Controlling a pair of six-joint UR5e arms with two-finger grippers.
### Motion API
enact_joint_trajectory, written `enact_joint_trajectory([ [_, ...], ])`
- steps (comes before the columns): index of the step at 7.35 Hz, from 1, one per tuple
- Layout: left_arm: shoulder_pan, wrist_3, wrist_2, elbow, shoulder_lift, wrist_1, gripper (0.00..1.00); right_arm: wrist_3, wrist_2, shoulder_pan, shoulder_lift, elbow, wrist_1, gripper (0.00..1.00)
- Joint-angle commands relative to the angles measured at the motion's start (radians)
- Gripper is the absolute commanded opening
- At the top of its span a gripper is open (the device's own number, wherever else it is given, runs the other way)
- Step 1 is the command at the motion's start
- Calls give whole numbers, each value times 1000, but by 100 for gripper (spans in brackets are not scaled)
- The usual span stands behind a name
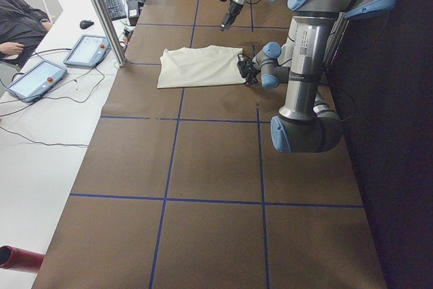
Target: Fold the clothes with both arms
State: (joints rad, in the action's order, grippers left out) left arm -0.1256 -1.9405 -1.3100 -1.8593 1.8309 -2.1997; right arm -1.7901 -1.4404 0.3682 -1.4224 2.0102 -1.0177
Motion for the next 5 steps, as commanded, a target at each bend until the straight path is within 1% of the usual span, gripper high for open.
enact_joint_trajectory([
  [1,1,0,-1,0,1,0,69,0,0,0,-1,-1,-1,100],
  [4,3,-1,0,9,4,0,68,0,0,0,-1,-1,-1,100],
  [5,3,-3,0,9,4,0,66,0,0,0,-1,-1,-1,100],
])
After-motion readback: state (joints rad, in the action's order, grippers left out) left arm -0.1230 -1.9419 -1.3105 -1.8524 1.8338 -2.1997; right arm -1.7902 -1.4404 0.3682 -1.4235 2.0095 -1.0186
